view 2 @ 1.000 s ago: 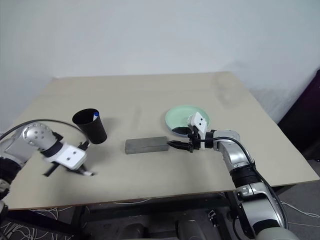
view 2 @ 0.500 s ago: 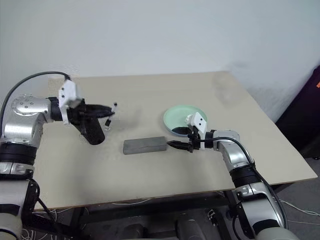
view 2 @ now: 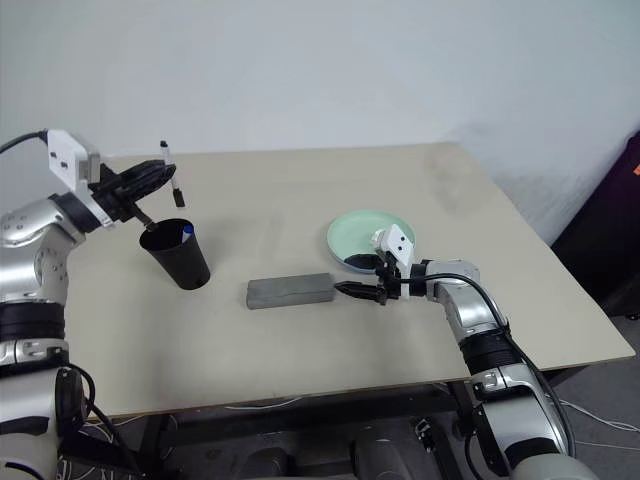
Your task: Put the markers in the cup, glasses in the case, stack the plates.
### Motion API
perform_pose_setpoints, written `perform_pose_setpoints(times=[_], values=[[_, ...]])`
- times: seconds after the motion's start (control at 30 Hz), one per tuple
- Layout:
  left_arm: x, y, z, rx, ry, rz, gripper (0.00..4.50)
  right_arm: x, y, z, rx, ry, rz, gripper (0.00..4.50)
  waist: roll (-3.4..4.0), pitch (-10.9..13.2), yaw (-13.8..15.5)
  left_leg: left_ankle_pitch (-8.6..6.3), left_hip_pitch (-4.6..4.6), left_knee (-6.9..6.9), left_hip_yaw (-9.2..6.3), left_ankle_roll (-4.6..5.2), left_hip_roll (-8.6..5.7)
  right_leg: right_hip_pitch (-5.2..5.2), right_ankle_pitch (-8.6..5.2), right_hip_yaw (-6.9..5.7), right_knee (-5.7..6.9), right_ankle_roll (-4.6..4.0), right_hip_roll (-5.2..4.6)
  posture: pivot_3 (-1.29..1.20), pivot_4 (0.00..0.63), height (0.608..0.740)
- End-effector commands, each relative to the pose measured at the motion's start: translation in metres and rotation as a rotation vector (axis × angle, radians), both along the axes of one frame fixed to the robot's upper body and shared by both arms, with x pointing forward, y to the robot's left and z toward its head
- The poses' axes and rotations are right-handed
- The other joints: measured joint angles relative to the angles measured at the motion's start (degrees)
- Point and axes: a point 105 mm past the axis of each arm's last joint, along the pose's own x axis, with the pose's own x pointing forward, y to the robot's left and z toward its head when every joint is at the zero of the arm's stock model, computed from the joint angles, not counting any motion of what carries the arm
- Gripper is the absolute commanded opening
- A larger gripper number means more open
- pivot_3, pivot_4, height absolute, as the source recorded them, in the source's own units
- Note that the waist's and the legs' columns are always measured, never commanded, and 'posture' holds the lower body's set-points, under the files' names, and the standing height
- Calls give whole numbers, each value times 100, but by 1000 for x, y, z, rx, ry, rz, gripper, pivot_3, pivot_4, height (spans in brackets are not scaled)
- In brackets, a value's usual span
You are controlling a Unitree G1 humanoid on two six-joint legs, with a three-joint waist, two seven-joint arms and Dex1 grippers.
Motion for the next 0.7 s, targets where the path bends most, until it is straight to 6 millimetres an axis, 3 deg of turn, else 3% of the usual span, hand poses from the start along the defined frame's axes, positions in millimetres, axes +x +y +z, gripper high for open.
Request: perform_pose_setpoints(times=[0.03,0.7], values=[[-4,6,17,-4,-74,38,73,5,3,21,22,-75,17,3293,-1,0,11,0,-1,0,0,0,0,0,0,-1,0,0,0,0,0,740],[6,11,-18,-55,8,94,73,3,0,36,90,-80,41,3293,-1,0,4,0,0,0,-6,-1,-5,6,0,-11,-6,0,-5,0,0,740]])
